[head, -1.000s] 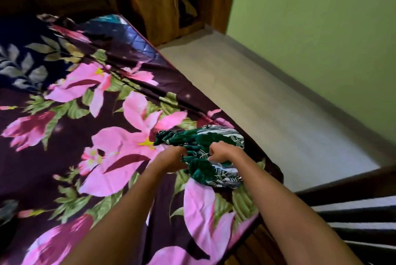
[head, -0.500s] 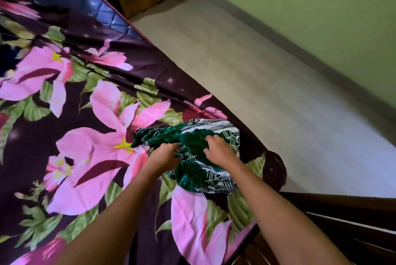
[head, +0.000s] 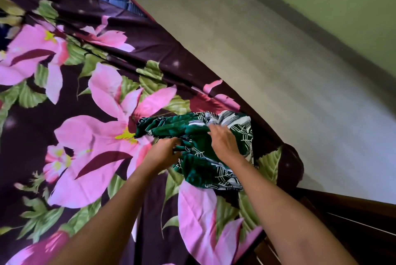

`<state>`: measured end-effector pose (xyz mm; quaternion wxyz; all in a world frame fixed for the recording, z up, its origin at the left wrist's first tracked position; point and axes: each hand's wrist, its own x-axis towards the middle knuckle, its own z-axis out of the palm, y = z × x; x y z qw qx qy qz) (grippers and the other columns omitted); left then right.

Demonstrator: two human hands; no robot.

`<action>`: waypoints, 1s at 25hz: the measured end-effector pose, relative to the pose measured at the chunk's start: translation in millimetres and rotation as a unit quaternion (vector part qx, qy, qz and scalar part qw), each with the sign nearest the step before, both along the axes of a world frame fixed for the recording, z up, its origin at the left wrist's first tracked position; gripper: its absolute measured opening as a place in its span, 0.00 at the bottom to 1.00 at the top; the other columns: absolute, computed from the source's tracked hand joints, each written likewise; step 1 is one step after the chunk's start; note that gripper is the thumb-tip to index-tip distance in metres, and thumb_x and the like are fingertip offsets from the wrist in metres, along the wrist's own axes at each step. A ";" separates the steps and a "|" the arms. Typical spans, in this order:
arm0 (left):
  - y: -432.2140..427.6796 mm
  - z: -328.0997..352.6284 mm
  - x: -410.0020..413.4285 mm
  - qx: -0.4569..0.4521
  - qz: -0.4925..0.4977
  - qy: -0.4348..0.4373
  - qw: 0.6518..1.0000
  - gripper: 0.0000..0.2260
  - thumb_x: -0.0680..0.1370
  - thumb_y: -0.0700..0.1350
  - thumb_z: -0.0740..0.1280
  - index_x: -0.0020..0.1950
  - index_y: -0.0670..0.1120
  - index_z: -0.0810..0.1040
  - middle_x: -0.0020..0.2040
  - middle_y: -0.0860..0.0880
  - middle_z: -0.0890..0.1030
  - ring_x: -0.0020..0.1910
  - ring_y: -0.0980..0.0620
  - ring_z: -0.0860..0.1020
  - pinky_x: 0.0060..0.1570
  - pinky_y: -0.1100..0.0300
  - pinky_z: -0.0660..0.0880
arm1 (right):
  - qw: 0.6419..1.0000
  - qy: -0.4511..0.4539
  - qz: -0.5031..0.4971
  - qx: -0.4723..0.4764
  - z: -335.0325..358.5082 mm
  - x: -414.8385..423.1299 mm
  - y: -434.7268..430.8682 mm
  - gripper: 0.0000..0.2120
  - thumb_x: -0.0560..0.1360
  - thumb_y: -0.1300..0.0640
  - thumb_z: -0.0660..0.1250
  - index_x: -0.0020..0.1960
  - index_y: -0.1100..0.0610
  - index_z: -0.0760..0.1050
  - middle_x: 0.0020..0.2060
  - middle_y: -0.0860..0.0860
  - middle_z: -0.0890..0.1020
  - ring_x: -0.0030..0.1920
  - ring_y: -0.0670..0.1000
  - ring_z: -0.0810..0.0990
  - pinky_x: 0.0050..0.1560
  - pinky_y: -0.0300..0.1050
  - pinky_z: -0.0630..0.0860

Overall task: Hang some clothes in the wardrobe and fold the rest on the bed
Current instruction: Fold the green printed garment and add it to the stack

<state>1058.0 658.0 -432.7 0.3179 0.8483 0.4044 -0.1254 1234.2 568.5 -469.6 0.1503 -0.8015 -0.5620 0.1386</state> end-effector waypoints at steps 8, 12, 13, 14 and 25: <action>-11.1 65.1 -29.6 0.033 0.012 -0.149 0.988 0.20 0.77 0.44 0.68 0.69 0.44 0.72 0.68 0.44 0.73 0.64 0.46 0.72 0.61 0.58 0.67 | 0.949 -0.065 0.166 0.261 68.1 -64.0 -13.4 0.03 0.77 0.60 0.57 0.50 0.57 0.68 0.33 0.52 0.75 0.32 0.53 0.75 0.30 0.45 0.70; -21.4 121.2 -75.8 0.066 0.095 -0.235 0.965 0.06 0.78 0.38 0.64 0.51 0.38 0.78 0.44 0.42 0.79 0.42 0.49 0.76 0.42 0.57 0.68 | 0.932 -0.017 0.179 0.314 123.4 -106.1 -3.3 0.02 0.77 0.61 0.57 0.48 0.58 0.68 0.33 0.54 0.77 0.31 0.54 0.77 0.28 0.45 0.72; -25.2 138.5 -91.1 0.089 0.107 -0.247 0.959 0.06 0.79 0.39 0.63 0.51 0.37 0.78 0.42 0.43 0.78 0.40 0.50 0.75 0.40 0.56 0.67 | 0.929 -0.007 0.186 0.320 140.3 -119.9 -0.9 0.04 0.77 0.61 0.57 0.48 0.59 0.70 0.33 0.55 0.78 0.31 0.55 0.77 0.28 0.45 0.73; -29.1 155.4 -107.3 0.114 0.116 -0.261 0.952 0.07 0.79 0.40 0.63 0.49 0.37 0.78 0.39 0.44 0.77 0.39 0.50 0.74 0.39 0.56 0.67 | 0.927 0.007 0.189 0.325 157.8 -134.7 1.2 0.06 0.76 0.61 0.57 0.47 0.61 0.73 0.33 0.56 0.79 0.31 0.56 0.78 0.28 0.45 0.74; -46.3 333.5 -308.1 0.445 0.217 -0.272 0.825 0.18 0.78 0.52 0.54 0.51 0.42 0.77 0.46 0.42 0.81 0.44 0.41 0.79 0.36 0.51 0.72 | 0.876 0.043 0.264 0.400 354.2 -324.3 38.9 0.15 0.78 0.55 0.56 0.44 0.61 0.78 0.37 0.58 0.83 0.35 0.60 0.81 0.32 0.50 0.77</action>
